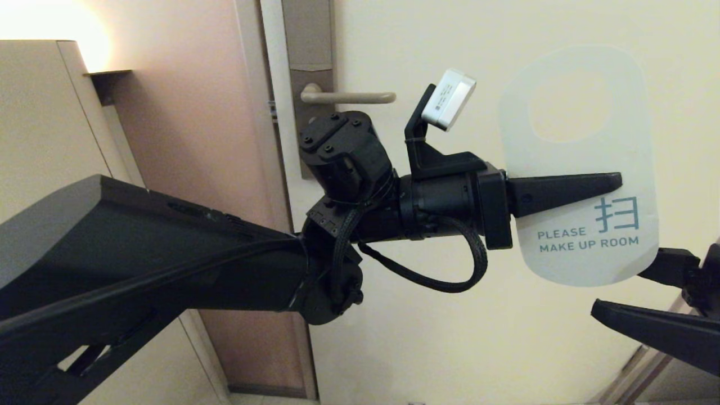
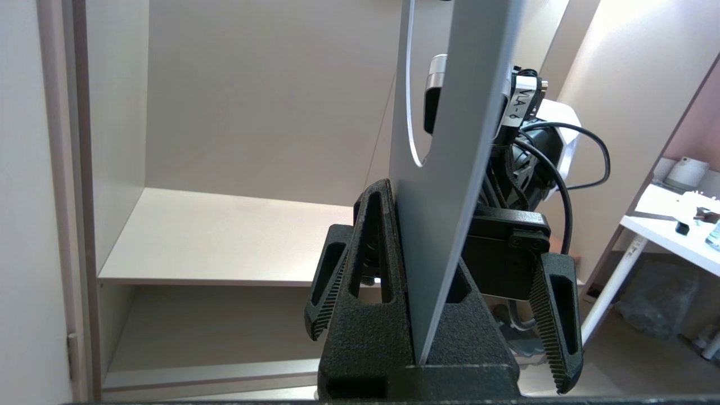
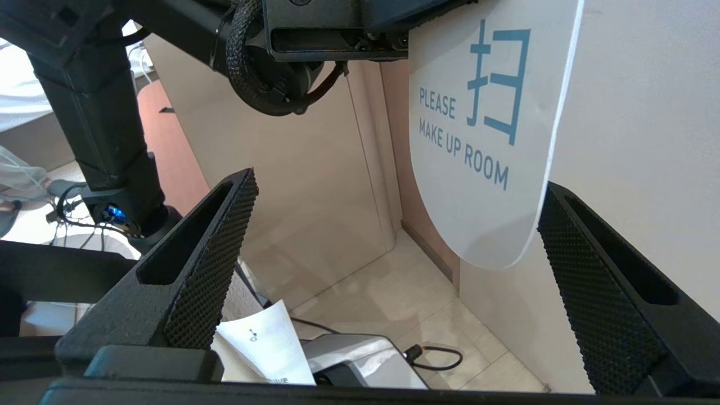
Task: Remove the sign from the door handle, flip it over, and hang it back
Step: Hand it to the other hand
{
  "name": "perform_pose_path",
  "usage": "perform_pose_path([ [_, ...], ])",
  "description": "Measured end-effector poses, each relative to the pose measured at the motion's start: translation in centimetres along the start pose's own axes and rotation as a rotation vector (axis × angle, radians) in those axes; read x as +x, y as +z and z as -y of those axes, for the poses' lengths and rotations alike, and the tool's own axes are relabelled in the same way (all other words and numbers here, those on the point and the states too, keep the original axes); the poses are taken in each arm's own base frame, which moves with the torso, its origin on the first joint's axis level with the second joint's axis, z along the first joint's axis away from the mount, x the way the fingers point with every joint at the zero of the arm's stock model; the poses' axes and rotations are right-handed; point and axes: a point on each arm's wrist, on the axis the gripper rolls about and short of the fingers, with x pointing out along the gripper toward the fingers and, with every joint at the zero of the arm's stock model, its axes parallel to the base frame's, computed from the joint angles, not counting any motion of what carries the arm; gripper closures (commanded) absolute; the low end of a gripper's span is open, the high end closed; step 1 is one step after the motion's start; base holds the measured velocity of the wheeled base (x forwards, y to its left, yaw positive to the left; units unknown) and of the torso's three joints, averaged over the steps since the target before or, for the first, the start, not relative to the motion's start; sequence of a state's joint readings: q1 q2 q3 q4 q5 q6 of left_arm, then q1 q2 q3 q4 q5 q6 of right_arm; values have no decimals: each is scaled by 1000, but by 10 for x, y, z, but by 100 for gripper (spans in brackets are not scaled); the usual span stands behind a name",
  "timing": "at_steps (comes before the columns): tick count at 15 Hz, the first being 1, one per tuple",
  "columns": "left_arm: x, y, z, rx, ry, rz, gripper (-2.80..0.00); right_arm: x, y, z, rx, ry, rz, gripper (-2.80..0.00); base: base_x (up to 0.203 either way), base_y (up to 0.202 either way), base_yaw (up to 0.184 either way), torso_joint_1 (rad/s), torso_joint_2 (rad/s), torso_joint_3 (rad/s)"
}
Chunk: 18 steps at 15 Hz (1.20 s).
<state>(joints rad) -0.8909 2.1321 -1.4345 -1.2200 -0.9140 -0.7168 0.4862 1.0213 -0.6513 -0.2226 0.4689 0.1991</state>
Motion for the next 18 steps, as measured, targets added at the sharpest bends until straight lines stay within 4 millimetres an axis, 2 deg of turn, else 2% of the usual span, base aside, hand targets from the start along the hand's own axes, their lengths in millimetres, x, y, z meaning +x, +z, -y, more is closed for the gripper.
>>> perform_pose_path([
  [18,-11,-12,-4,-4,18,1,0,10,6,4,-16,-3,-10,-280,0,0,0,0,0,0],
])
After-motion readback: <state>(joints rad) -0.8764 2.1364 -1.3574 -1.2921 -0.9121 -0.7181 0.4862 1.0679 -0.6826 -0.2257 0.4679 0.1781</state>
